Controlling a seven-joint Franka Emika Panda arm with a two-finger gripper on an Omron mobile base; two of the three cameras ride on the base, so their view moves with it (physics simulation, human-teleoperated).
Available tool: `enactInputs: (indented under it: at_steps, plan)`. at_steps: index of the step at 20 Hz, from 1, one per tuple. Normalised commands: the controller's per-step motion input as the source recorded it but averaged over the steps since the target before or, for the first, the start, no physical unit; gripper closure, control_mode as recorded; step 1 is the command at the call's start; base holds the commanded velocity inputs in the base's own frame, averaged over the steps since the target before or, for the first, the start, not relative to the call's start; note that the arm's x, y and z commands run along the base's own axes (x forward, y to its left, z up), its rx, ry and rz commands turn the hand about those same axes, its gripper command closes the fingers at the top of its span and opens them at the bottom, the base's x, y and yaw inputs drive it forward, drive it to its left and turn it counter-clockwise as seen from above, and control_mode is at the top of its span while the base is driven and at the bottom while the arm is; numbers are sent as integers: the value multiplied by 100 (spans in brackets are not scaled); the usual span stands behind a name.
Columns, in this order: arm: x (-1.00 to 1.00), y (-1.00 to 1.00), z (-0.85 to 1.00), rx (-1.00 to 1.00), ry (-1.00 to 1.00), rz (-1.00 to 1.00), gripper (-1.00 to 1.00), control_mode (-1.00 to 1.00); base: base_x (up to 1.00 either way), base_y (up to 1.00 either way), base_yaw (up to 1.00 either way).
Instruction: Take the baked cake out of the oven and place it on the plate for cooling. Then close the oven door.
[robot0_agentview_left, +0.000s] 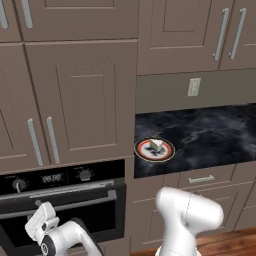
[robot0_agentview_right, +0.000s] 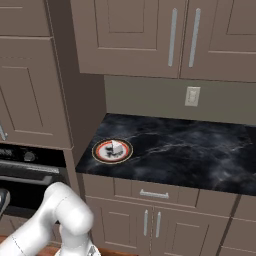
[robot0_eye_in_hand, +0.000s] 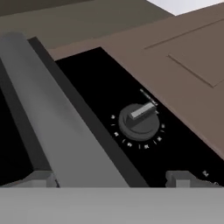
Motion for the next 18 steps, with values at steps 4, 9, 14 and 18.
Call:
enactInputs:
  at_steps: [4,9,14,18]
  plan:
    - [57,11,-13,0,-1,0,-100,-100,0,0,0]
    - [45,13,-25,0,0,0,-100,-100,0,0,0]
    - [52,12,-29,0,0,-2,-100,-100,0,0,0]
    - [56,8,-30,0,0,-3,-100,-100,0,0,0]
